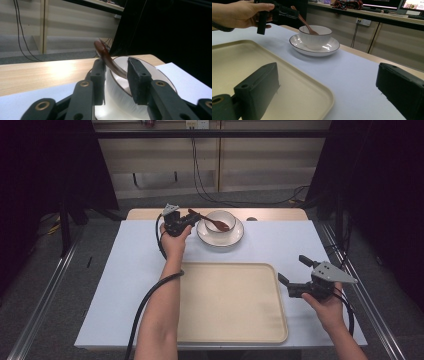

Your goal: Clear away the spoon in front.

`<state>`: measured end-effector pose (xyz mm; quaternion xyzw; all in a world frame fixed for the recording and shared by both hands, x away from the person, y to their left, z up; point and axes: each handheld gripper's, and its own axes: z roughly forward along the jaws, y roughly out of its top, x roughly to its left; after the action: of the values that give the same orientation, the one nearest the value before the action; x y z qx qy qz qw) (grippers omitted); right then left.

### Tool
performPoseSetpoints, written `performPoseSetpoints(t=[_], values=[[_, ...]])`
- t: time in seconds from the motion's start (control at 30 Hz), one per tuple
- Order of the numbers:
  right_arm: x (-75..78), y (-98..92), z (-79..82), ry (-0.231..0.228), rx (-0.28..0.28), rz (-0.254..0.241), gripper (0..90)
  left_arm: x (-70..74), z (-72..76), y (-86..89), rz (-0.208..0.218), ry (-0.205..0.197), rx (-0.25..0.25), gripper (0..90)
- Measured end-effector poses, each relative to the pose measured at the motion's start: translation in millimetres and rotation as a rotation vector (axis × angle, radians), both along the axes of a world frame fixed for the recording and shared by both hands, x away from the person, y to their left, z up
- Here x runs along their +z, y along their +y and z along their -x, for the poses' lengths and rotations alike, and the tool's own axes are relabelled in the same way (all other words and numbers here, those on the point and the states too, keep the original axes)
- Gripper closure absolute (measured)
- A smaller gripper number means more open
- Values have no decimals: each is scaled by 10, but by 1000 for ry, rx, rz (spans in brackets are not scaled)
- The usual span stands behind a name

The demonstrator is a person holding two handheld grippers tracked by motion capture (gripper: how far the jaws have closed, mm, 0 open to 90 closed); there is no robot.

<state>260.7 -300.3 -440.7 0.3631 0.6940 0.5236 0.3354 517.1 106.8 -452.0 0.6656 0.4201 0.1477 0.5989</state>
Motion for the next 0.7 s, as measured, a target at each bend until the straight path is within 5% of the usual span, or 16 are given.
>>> performPoseSetpoints(t=[0.17, 0.27, 0.4, 0.7], values=[[-2, 2, -1, -1, 2, -1, 44, 15, 9, -6, 15, -12, -9, 745], [-2, 4, 1, 3, 2, -1, 44, 31, 17, -26, 72, -21, -8, 770], [-2, 2, 2, 4, 5, 0, 44, 66, 24, -31, 99, -25, -30, 795], [-4, 5, 1, -3, 1, 4, 44, 150, 26, -49, 115, -64, -52, 836]])
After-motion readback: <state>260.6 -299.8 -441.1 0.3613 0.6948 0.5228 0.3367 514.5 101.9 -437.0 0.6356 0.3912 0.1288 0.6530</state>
